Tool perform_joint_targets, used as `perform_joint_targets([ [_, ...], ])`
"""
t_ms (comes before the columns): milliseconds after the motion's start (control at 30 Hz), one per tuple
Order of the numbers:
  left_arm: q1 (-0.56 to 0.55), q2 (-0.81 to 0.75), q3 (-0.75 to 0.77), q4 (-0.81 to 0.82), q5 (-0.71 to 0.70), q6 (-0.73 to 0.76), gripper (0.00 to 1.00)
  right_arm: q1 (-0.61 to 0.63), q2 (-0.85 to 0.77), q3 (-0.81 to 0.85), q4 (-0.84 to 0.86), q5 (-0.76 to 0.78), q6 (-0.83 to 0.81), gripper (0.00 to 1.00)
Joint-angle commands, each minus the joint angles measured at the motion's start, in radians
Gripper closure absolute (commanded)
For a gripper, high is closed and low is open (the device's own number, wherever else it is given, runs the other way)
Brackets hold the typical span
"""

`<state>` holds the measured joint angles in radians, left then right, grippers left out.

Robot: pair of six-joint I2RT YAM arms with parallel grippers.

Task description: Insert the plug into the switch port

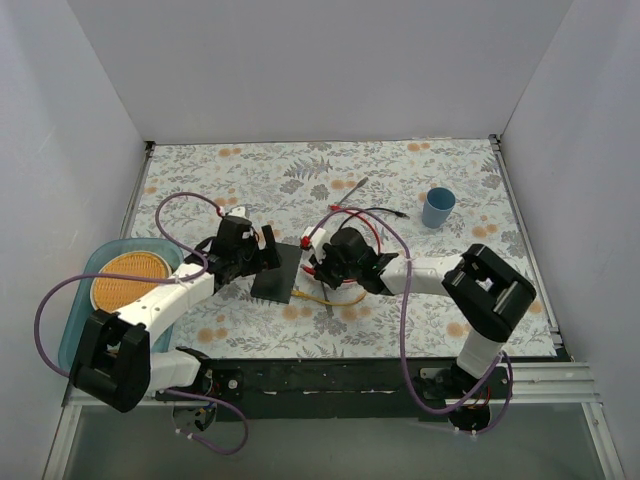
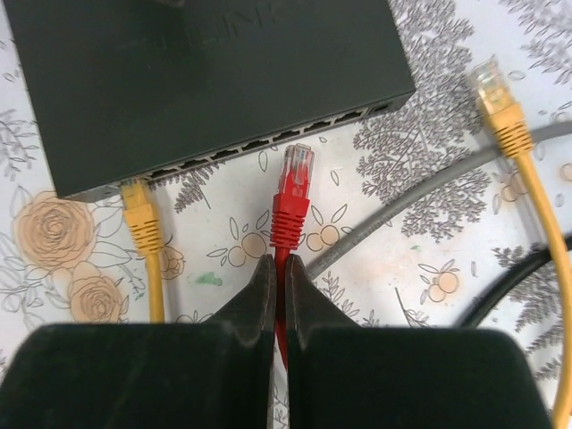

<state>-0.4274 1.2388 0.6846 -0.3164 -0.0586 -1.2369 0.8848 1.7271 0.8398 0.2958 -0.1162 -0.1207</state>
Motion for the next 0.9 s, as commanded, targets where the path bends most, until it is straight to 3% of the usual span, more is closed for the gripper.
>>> perform_joint_targets([
  [0,0.004,-0.065,0.036,0.013,0.046,0.03,0.02,-0.036,-0.136,0.002,0.005,-0.078,-0.005,0.99],
  [233,0.004,-0.185,-0.009,0.132,0.227,0.056,0.02,-0.122,-0.247,-0.022,-0.009,-0.385,0.038,0.99],
  [333,0.004,-0.234,-0.026,0.189,0.313,0.057,0.02,-0.138,-0.288,-0.039,-0.007,-0.433,0.053,0.99],
  [567,0.004,-0.26,-0.051,0.338,0.471,0.017,0.07,-0.139,-0.345,-0.06,-0.029,-0.395,0.052,0.99],
  [733,0.003,-0.167,-0.017,0.336,0.542,0.002,0.22,-0.136,-0.405,-0.088,-0.017,-0.335,0.064,0.99],
  [867,-0.002,-0.119,-0.007,0.338,0.562,-0.018,0.27,-0.116,-0.461,-0.117,-0.014,-0.225,0.046,0.99],
])
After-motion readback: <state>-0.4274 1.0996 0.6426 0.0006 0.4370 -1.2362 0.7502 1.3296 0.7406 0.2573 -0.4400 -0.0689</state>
